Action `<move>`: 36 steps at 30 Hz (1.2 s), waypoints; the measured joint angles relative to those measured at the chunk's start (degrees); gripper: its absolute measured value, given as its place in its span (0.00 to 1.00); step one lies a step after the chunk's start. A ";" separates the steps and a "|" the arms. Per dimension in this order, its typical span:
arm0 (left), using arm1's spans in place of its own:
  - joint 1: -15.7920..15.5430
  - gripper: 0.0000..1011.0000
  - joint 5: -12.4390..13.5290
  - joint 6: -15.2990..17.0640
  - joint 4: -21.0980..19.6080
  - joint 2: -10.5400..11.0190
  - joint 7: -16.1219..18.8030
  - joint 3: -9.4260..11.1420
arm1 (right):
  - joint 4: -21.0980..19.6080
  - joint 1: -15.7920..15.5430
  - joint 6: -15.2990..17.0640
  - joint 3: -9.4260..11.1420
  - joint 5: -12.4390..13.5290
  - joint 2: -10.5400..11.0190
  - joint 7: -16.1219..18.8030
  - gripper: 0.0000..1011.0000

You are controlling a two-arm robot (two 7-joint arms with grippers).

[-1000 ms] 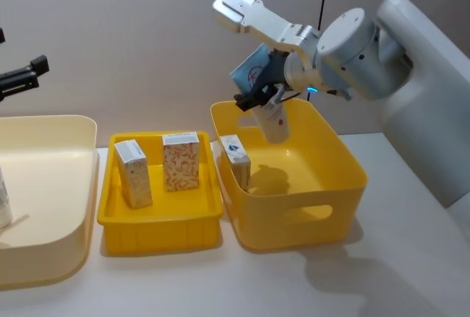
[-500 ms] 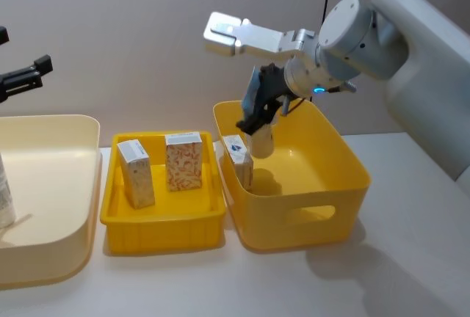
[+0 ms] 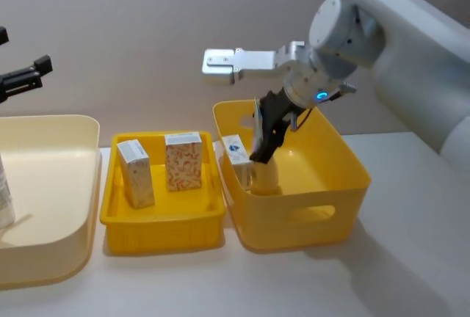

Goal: Bimanual collaborative sorting of washing and personal care products

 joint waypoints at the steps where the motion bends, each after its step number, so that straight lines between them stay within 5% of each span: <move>1: 0.00 0.99 0.00 0.00 0.00 0.01 0.01 0.00 | 0.00 0.00 0.00 0.00 0.00 0.00 0.00 0.99; 5: 0.00 0.99 0.00 0.00 0.00 0.00 0.00 0.00 | 12.63 4.49 -6.50 -1.18 -1.92 -4.99 2.96 0.99; 14: 0.00 0.99 0.00 0.00 0.00 0.00 0.01 0.00 | 28.36 9.82 -13.98 -1.78 -4.49 -11.29 5.83 0.99; 25: 0.00 0.99 0.00 0.00 0.00 0.00 0.00 0.00 | 36.42 12.54 -17.94 -2.07 -5.90 -14.53 7.33 0.99; 36: 0.00 0.99 0.00 0.00 0.00 0.00 0.00 0.00 | 40.02 13.78 -19.67 -2.21 -6.51 -15.97 8.03 0.99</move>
